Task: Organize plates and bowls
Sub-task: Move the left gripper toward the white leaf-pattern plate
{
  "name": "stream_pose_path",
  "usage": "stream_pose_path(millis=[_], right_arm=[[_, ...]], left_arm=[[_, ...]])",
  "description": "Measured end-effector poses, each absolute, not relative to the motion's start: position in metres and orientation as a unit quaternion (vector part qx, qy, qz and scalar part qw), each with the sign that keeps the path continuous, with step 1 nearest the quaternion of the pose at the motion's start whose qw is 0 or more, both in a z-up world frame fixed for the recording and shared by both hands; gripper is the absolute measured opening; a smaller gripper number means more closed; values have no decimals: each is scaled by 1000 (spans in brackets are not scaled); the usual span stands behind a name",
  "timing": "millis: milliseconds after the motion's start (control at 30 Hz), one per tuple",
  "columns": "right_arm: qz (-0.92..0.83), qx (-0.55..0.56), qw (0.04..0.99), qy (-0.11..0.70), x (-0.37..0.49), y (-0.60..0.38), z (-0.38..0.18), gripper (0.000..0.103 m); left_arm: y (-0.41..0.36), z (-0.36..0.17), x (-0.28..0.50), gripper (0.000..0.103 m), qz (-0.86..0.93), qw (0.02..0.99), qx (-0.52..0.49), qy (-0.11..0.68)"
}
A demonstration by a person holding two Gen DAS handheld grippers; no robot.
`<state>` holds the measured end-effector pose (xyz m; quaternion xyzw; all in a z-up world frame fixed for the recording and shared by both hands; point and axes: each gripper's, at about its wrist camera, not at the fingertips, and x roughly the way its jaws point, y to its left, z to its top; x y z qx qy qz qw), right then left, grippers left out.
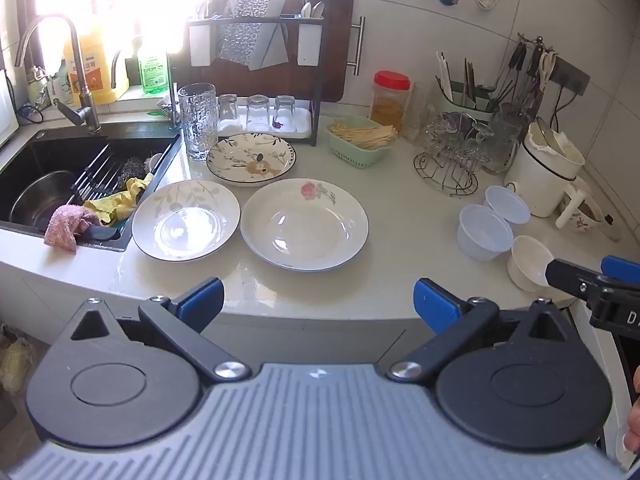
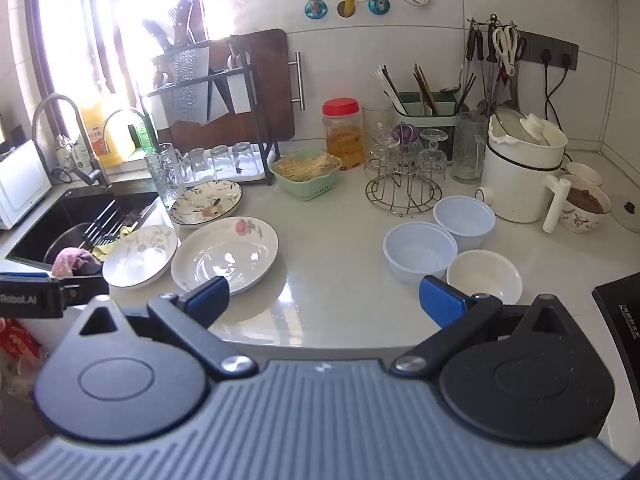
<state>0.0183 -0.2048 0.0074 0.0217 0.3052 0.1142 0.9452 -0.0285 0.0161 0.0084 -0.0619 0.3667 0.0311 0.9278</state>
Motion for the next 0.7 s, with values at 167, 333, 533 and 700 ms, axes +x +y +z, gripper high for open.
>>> stream_pose_path(millis=[167,333,533,700], right_arm=[[106,27,948,300,22,-199,8,103],[103,27,949,295,21,-195,13,103],[92,26,953,287,21,-197,16,103],[88,28,954,286,24,-197,17,103]], left_arm=[[20,16,-27,102,18,930,-53,363],[22,21,-20,102,12,928,-51,368],[16,24,-11,102,-4,929,-43,367],[12,24,-4,102,-13,931,-42,363]])
